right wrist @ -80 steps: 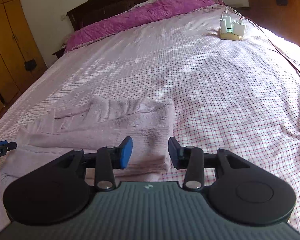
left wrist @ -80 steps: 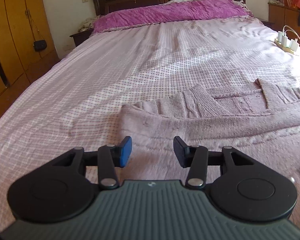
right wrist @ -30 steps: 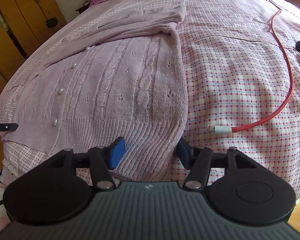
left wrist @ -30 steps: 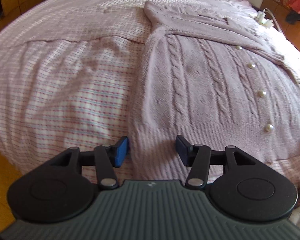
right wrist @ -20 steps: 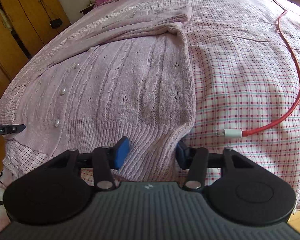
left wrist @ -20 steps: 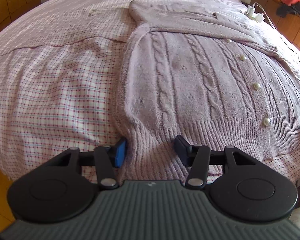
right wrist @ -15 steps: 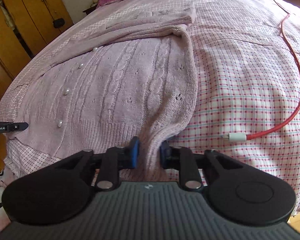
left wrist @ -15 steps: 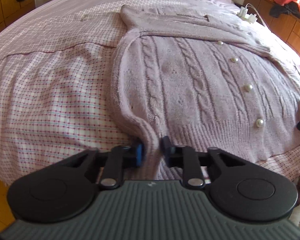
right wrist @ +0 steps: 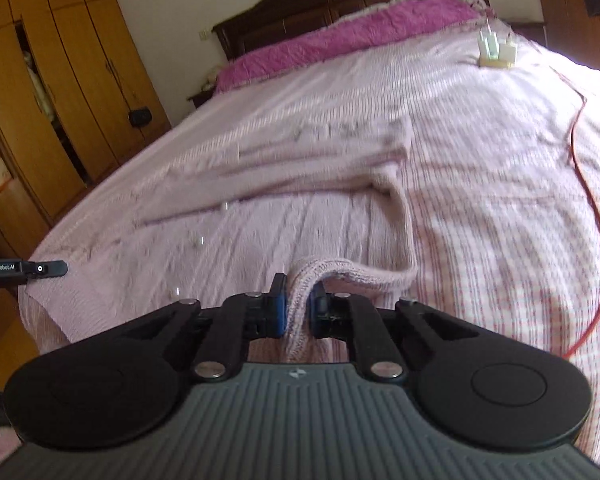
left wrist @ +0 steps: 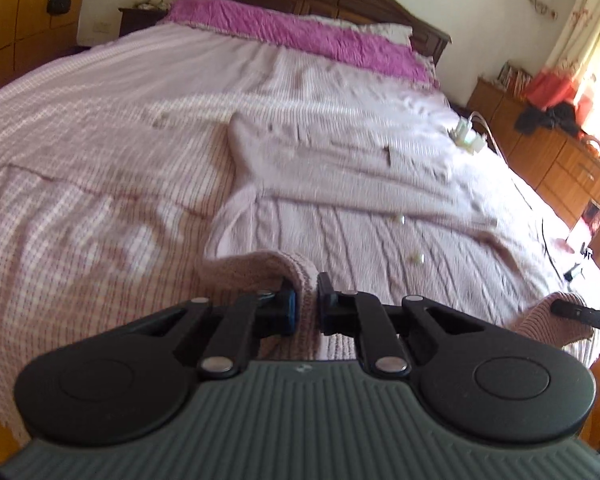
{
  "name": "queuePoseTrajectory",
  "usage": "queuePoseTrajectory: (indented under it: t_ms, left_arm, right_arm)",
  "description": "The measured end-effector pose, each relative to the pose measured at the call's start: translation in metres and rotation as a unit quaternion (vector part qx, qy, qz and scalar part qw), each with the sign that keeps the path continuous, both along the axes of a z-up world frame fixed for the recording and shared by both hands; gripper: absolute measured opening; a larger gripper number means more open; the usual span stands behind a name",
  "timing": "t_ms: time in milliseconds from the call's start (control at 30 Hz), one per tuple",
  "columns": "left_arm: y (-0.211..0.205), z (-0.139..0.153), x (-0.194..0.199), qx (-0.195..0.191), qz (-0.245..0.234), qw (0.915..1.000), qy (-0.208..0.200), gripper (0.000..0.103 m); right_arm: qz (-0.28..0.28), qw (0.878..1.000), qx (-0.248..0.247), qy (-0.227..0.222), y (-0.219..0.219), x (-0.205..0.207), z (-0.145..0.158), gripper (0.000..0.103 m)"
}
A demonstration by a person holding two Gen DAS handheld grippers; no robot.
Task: Fold small clothes
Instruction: 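Grasp the cardigan hem with the right gripper and lift it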
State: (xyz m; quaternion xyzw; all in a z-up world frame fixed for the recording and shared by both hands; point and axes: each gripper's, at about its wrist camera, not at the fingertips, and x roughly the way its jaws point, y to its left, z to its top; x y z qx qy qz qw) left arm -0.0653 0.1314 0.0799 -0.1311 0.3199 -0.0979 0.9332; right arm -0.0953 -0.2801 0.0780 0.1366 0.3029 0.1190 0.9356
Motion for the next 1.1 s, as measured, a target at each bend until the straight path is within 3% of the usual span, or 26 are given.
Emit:
queuePoseTrajectory:
  t_ms: [400,633,867,1100]
  left_arm:
    - [0.001,0.058,0.053,-0.007,0.068,0.9942,-0.083,0.012]
    - [-0.001,0.074,0.101,-0.024,0.102,0.9901,-0.093,0.012]
    - [-0.004,0.067,0.154,-0.008,0.12,0.9889,-0.087,0.012]
    - [-0.012,0.031,0.215,0.026,0.123,0.9911,-0.042,0.012]
  right_arm:
    - [-0.043,0.995,-0.004,-0.094,-0.011,0.064,0.059,0.011]
    - [-0.068,0.991,0.004,-0.118,-0.011,0.119,0.079,0.011]
    - [-0.089,0.988,-0.009,-0.127,-0.006,0.175,0.079,0.011]
    - [-0.114,0.988,-0.023,-0.105,-0.007,0.234,0.044,0.011]
